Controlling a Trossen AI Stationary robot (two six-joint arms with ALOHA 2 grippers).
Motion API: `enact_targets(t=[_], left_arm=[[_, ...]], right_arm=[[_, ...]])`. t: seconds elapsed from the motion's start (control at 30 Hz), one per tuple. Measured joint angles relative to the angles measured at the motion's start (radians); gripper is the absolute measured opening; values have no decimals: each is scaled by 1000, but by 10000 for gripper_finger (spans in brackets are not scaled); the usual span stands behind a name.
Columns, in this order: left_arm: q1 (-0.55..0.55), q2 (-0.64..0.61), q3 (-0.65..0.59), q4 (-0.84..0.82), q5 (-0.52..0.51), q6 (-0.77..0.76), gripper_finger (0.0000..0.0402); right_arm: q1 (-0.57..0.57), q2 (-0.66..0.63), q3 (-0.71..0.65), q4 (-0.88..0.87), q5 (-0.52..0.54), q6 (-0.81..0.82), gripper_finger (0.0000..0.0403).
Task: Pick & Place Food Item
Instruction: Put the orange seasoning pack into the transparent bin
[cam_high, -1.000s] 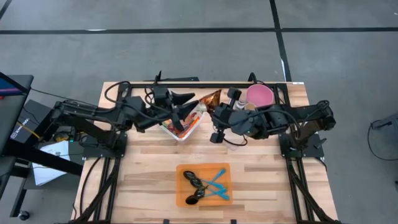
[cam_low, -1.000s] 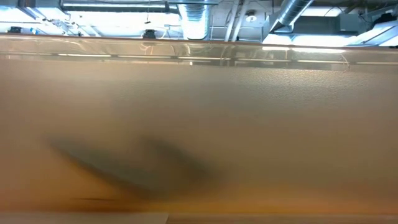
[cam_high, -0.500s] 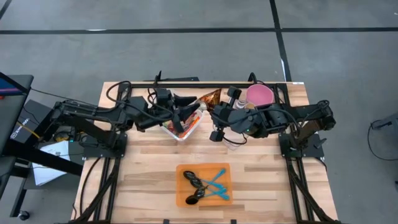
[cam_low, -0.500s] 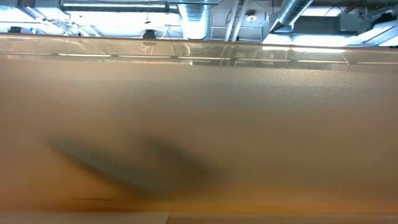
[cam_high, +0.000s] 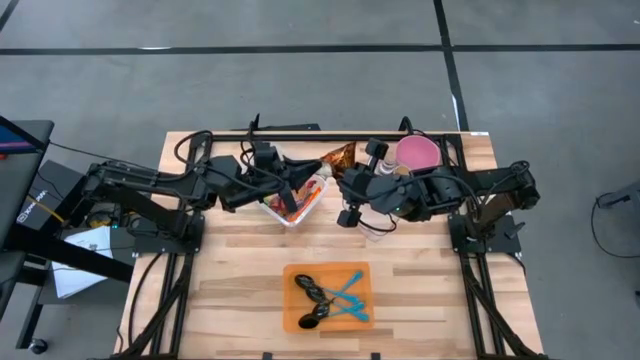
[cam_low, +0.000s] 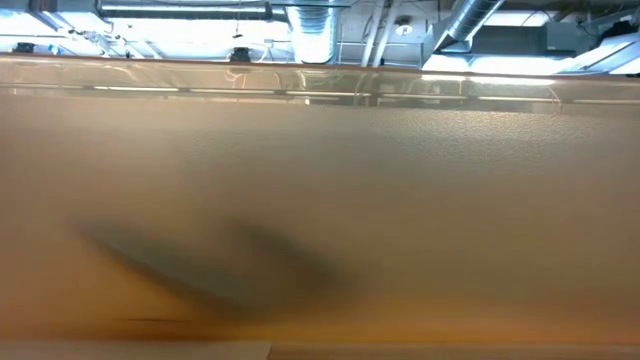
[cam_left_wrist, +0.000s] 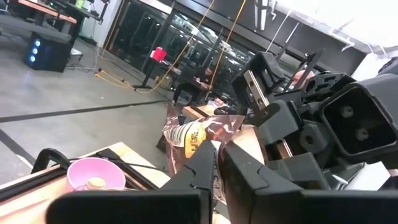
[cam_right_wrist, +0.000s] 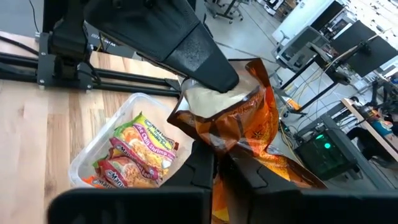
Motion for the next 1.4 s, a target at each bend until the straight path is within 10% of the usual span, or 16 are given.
enact_targets(t=[0.7,0.97,1.4], left_arm=[[147,-142,-10,-129,20,-180,1],[274,-181,-156,185,376,-601,1],[143,-129,-187,405,287,-728,1]], right_arm=[[155,-11,1,53,145,-38,120],[262,-19,1,50,337,-351,147],[270,-19,1,253,416,-605,215]])
